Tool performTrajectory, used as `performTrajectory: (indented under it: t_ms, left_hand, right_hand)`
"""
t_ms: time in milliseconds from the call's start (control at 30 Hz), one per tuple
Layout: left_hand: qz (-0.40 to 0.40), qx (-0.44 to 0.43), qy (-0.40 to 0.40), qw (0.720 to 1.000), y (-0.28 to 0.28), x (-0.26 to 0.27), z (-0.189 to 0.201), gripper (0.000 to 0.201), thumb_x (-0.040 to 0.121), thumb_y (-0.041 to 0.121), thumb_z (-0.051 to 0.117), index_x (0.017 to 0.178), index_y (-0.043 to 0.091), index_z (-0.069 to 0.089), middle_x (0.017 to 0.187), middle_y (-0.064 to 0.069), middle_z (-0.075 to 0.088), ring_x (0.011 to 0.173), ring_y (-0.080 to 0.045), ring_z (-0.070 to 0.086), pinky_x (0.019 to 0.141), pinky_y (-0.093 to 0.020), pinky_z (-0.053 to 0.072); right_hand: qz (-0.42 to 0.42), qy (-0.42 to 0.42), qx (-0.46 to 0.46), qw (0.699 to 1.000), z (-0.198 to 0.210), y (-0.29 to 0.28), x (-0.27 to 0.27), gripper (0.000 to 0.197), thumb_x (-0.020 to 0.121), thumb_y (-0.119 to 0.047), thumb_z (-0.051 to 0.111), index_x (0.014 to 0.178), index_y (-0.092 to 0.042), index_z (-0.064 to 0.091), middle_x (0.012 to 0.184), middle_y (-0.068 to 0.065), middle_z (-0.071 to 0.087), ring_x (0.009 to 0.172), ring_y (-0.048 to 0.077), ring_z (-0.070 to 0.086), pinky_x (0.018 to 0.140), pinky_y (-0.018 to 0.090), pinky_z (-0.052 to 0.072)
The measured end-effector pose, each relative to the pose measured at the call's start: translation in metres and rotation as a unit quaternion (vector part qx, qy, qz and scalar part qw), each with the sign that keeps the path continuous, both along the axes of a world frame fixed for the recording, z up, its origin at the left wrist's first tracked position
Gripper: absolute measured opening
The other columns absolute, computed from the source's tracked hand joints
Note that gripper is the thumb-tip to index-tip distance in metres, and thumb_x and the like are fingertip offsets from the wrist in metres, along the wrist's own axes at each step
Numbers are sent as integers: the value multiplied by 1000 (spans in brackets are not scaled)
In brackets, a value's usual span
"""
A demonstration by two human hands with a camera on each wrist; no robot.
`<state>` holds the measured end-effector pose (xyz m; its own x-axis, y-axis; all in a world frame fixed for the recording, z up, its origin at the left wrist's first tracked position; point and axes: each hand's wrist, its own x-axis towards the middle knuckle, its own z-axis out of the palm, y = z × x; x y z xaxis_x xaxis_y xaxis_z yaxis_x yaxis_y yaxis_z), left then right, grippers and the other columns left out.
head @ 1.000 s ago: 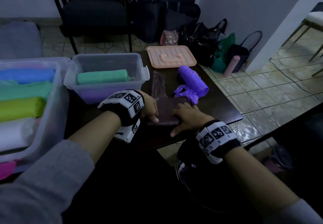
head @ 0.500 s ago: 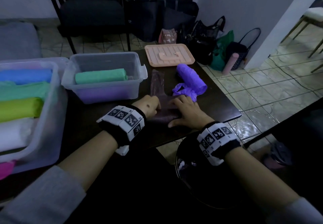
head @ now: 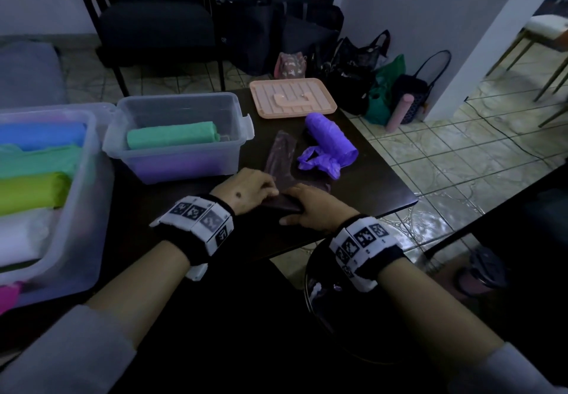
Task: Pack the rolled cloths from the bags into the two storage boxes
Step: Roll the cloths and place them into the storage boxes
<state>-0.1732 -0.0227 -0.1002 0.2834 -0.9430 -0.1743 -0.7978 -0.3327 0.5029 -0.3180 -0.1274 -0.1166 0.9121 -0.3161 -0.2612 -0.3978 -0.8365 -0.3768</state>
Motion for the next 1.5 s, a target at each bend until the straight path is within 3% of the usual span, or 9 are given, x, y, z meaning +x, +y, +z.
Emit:
performTrajectory:
  t_ms: [133,433,633,800,933,1000,1100,1300,1500]
  left_hand:
    - [-38,44,-22,998,18,2,-6,62,66,28,81,122,20,54,120,0,55,111,-15,51,93,-26,40]
    - [-16,86,44,995,25,16,1,52,71,35,78,117,24,59,120,3,57,112,-15,53,100,-29,40]
    - [-39,0,-42,998,17,7,4,47,75,16,75,119,20,57,122,-1,53,116,-17,48,101,-33,38]
    - [-34,14,-63,997,16,1,0,70,63,14,83,127,18,53,125,-3,53,118,-20,49,98,-29,37]
    - [-27,34,-66,997,7,0,2,73,61,10,83,128,17,53,126,-5,53,120,-22,48,100,-33,38]
    - [-27,64,-62,996,3,3,5,73,61,14,84,128,18,53,128,-4,53,122,-22,47,102,-35,39]
    - [-31,110,-48,992,0,9,11,72,59,21,87,124,20,57,124,-1,58,117,-21,53,98,-34,45]
    - [-34,166,17,985,9,14,17,69,64,22,85,127,17,55,124,1,60,113,-16,56,101,-33,44]
    - [-14,125,57,990,31,11,19,51,72,22,80,118,14,60,116,-2,63,107,-16,58,94,-26,44]
  right_hand:
    - [-23,16,50,998,7,-2,3,58,78,-39,72,122,-10,47,120,9,57,111,24,54,93,31,41]
    - [-14,47,104,993,12,-5,3,29,89,-45,56,97,-18,62,90,1,57,82,15,53,76,26,39]
    - [-43,76,100,991,19,-16,11,44,91,-44,54,115,-7,60,113,6,61,103,20,57,93,32,42]
    - [-79,21,5,997,15,-14,12,43,87,-43,61,112,-9,53,113,9,54,106,25,51,90,34,41]
    - [-87,-63,-89,990,13,13,11,24,94,-26,52,108,-6,55,115,13,54,109,29,50,87,37,39]
    - [-96,-60,-158,981,2,30,10,30,97,-30,45,113,-6,53,116,14,53,109,31,50,87,40,39]
    - [-83,-60,-180,978,-13,48,4,49,90,-41,53,124,-7,47,120,13,52,110,32,48,89,40,38]
    - [-43,-27,-104,993,-1,47,3,57,85,-38,63,129,-8,45,124,13,49,115,30,46,93,37,39]
    - [-5,46,31,998,22,30,8,47,86,-41,62,124,-14,56,120,10,60,110,25,55,89,27,40]
